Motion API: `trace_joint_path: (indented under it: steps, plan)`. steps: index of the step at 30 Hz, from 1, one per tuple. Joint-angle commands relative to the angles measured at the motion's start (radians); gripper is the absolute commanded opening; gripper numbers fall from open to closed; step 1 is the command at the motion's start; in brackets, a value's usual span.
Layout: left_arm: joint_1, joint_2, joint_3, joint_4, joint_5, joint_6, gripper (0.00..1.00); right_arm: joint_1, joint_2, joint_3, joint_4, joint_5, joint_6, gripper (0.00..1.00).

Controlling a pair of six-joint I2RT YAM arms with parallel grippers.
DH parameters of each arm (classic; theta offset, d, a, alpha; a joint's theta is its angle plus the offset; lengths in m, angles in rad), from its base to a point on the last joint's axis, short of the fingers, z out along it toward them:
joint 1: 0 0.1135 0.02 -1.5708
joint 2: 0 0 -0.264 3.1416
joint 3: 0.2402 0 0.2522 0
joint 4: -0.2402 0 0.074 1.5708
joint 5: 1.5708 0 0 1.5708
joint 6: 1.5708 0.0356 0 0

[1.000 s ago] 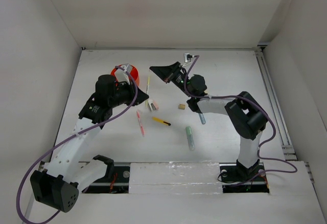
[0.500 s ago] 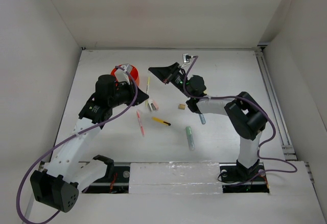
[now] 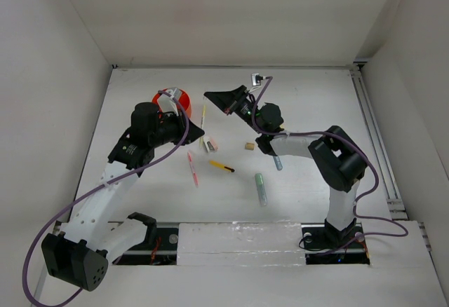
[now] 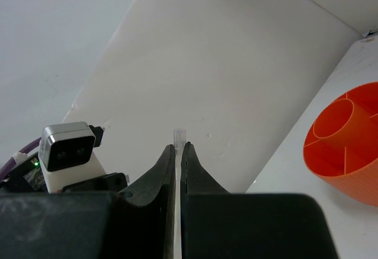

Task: Sort the stationery into containers
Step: Cap the pen

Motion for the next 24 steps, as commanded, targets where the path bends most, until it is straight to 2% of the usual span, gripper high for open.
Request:
trace_joint_path:
  steps: [1,24]
  plan:
    - [0.003,-0.006,0.012,0.015,0.018,0.012,0.00,0.010,-0.048,0.007,0.112,-0.015,-0.001,0.00]
    - [0.003,-0.006,0.012,0.006,-0.010,0.012,0.00,0.019,-0.057,-0.030,0.121,-0.033,-0.001,0.00]
